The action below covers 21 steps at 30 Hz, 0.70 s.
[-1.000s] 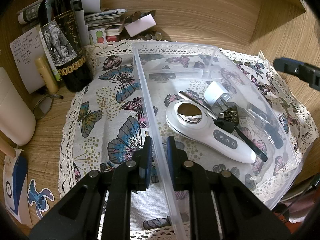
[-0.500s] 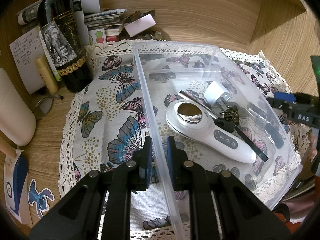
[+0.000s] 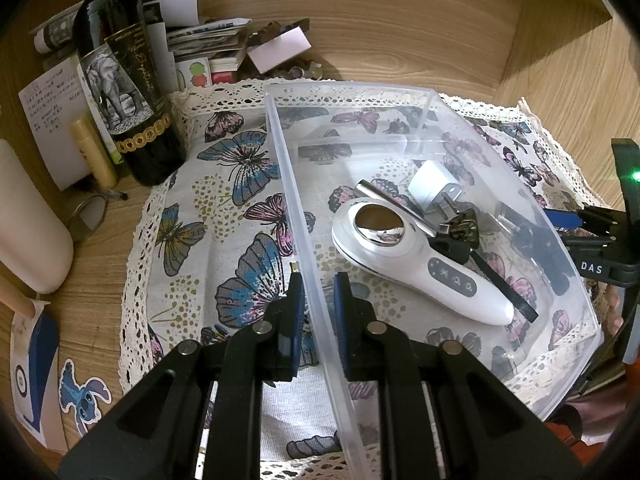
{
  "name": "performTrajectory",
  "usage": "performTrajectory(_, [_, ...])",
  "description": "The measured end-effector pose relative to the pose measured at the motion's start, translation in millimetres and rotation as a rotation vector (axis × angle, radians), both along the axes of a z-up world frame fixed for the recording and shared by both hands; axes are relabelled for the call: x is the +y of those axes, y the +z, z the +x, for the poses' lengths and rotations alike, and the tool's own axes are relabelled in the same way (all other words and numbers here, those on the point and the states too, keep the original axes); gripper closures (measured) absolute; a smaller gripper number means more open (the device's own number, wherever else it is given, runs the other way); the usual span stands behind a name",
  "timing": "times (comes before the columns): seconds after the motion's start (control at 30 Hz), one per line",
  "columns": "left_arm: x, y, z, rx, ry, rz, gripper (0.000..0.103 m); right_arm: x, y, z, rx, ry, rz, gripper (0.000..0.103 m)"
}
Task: Organize rigid objects
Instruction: 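Grasp the black-and-gold rectangular case on the cloth with the right tool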
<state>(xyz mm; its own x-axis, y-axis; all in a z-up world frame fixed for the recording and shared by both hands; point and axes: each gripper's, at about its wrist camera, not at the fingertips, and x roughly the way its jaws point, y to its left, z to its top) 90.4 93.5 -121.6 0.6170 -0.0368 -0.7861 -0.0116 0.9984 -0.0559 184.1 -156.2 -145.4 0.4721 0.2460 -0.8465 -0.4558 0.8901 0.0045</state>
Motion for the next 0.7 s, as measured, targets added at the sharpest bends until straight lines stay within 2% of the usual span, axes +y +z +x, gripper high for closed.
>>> performTrajectory(0.07, [0,0,0,0.000,-0.001,0.002,0.089,1,0,2,0.014,0.006,0.019,0.074])
performTrajectory(0.13, [0,0,0,0.000,-0.002,0.003,0.089,2,-3,4,0.016,0.000,0.011,0.080])
performTrajectory(0.37, [1,0,0,0.000,0.000,0.001,0.089,2,4,9,-0.037,-0.031,0.023,0.081])
performTrajectory(0.7, [1,1,-1,-0.002,0.002,-0.004,0.089,10,61,-2,-0.175,-0.012,0.111,0.081])
